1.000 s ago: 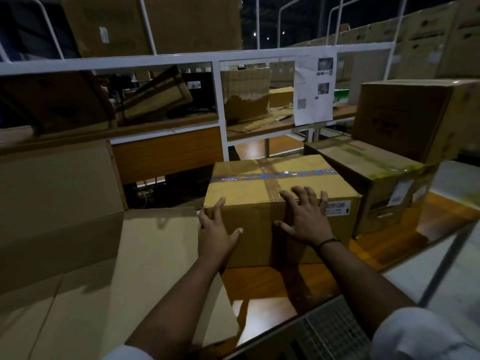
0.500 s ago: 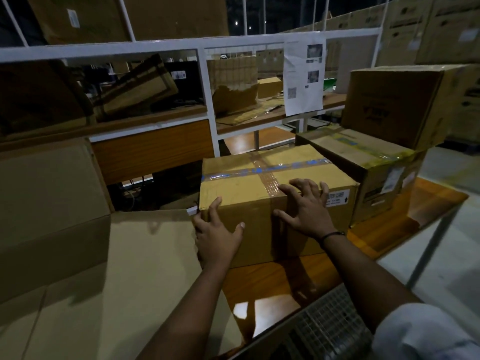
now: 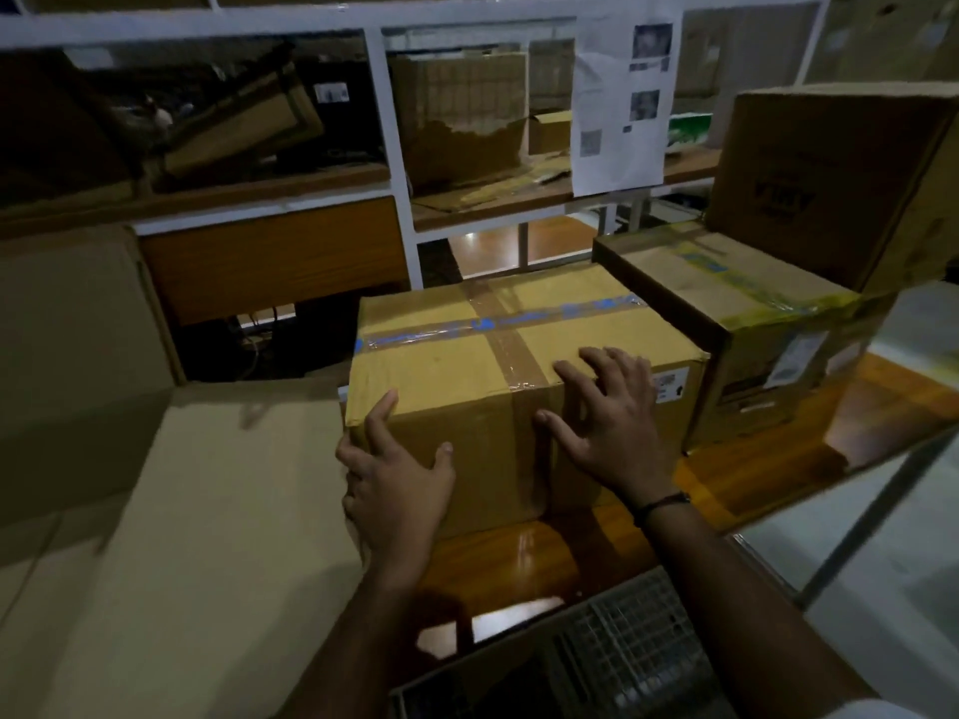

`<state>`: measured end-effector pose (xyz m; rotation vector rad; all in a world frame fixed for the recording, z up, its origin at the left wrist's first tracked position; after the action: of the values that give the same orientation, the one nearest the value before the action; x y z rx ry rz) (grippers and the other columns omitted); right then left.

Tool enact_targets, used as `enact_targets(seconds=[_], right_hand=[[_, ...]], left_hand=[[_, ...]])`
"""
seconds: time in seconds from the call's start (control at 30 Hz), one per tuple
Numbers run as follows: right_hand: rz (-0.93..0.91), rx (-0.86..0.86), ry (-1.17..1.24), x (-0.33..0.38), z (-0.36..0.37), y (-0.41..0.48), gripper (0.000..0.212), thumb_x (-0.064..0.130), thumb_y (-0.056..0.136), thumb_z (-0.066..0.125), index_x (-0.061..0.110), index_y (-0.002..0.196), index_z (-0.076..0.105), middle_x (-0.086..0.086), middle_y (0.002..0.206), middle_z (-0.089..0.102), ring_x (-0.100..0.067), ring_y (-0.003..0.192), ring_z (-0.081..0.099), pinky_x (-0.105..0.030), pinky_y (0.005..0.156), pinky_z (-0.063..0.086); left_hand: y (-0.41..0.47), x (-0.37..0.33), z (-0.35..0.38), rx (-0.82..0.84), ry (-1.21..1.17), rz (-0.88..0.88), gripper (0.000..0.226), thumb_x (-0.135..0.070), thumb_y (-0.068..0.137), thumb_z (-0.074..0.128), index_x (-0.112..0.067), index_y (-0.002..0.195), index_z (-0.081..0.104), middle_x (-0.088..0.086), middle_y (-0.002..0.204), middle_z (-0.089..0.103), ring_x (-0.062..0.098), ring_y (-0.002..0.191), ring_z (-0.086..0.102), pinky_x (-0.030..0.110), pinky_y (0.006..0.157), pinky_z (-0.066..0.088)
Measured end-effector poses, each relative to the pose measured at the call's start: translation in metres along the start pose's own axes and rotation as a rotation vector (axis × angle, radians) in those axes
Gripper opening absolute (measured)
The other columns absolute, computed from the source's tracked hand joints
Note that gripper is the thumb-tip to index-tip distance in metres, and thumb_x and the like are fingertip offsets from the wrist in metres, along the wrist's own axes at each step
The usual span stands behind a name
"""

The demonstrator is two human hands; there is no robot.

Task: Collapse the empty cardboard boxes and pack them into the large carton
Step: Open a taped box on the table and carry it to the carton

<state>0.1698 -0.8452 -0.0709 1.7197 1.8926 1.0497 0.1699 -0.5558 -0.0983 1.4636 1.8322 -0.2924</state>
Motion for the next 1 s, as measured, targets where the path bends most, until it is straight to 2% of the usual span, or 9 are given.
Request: enact_targets(seconds=[0.13,0.17,0.2,0.3,0.43,0.6,0.7,0.83,1.0], right_hand=[[0.192,-0.156,-0.014,-0.054,-0.014,-0.017,0.078,0.073,0.082,0.063,0.034,0.149,0.050,-0.014,0.164,0.024,-0.040,0.154,0.012,-0.057,0.122,0.003],[0.205,-0.156,0.027,-0.077,-0.011,-0.018,0.081,0.074,0.082,0.063,0.034,0.151,0.047,-0.016,0.166,0.019,-0.041,0.154,0.009,-0.057,0.121,0.003],[0.208,-0.138,0.065,-0.098,-0.007,-0.019,0.085,0.074,0.082,0.063,0.034,0.154,0.043,-0.017,0.167,0.014,-0.042,0.154,0.006,-0.058,0.121,0.005],[0.264,-0.157,0.177,-0.114,-0.003,-0.027,0.096,0.067,0.082,0.069,0.026,0.160,0.031,-0.020,0.167,0.003,-0.037,0.155,0.001,-0.058,0.123,0.019],[0.275,-0.079,0.345,-0.141,0.014,-0.034,0.109,0.057,0.079,0.078,0.017,0.162,0.020,-0.020,0.166,0.003,-0.036,0.155,0.007,-0.052,0.118,0.032],[0.268,0.087,0.500,-0.152,0.039,-0.056,0.116,0.054,0.078,0.077,0.024,0.163,0.004,-0.016,0.167,0.005,-0.035,0.152,0.019,-0.043,0.107,0.034],[0.281,0.118,0.529,-0.153,0.040,-0.056,0.118,0.055,0.077,0.075,0.027,0.164,0.000,-0.015,0.163,0.013,-0.036,0.145,0.029,-0.049,0.103,0.043],[0.273,0.100,0.500,-0.154,0.026,-0.031,0.115,0.057,0.078,0.075,0.031,0.164,0.002,-0.016,0.160,0.019,-0.040,0.139,0.038,-0.057,0.100,0.049],[0.208,-0.023,0.380,-0.145,-0.032,0.040,0.085,0.066,0.083,0.069,0.033,0.154,0.037,-0.012,0.158,0.024,-0.041,0.133,0.043,-0.057,0.092,0.054]], left_hand=[[-0.008,-0.005,-0.003,-0.055,0.010,0.010,0.090,-0.034,0.083,0.078,-0.049,0.149,0.019,0.017,0.154,0.025,0.050,0.123,0.054,0.060,0.097,0.050],[-0.016,-0.008,0.006,-0.079,-0.006,-0.046,0.091,-0.030,0.082,0.078,-0.052,0.149,0.019,0.016,0.155,0.024,0.049,0.123,0.054,0.060,0.095,0.052],[-0.025,-0.011,0.014,-0.100,-0.016,-0.110,0.093,-0.027,0.082,0.078,-0.055,0.148,0.018,0.015,0.157,0.023,0.048,0.123,0.055,0.061,0.093,0.053],[-0.031,-0.010,0.007,-0.154,-0.019,-0.101,0.099,-0.021,0.080,0.079,-0.057,0.150,0.018,0.015,0.160,0.021,0.045,0.126,0.053,0.059,0.097,0.050],[-0.054,-0.011,0.015,-0.223,-0.159,-0.055,0.105,-0.015,0.082,0.080,-0.050,0.156,0.014,0.011,0.164,0.020,0.042,0.138,0.042,0.051,0.095,0.049],[-0.065,0.002,0.024,-0.177,-0.181,-0.047,0.114,-0.021,0.088,0.077,-0.053,0.158,-0.009,0.007,0.169,0.013,0.041,0.145,0.035,0.064,0.100,0.045],[-0.069,-0.004,0.022,-0.182,-0.155,-0.026,0.116,-0.024,0.089,0.076,-0.052,0.157,-0.013,0.008,0.169,0.012,0.041,0.146,0.033,0.069,0.101,0.045],[-0.056,-0.029,0.014,-0.195,-0.145,0.004,0.111,-0.032,0.091,0.073,-0.053,0.157,-0.014,0.010,0.168,0.014,0.042,0.145,0.035,0.067,0.106,0.043],[-0.027,-0.082,-0.031,-0.288,-0.002,0.033,0.093,-0.045,0.091,0.070,-0.052,0.160,0.008,0.011,0.166,0.019,0.041,0.146,0.029,0.060,0.115,0.033]])
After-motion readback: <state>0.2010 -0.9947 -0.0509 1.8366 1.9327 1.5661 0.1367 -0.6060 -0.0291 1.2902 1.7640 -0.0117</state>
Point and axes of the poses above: each hand's wrist, its own y-axis towards the middle knuckle, its own z-axis out of the palm, x = y × z, the point moved 10 cm from there along y, towards the middle knuckle
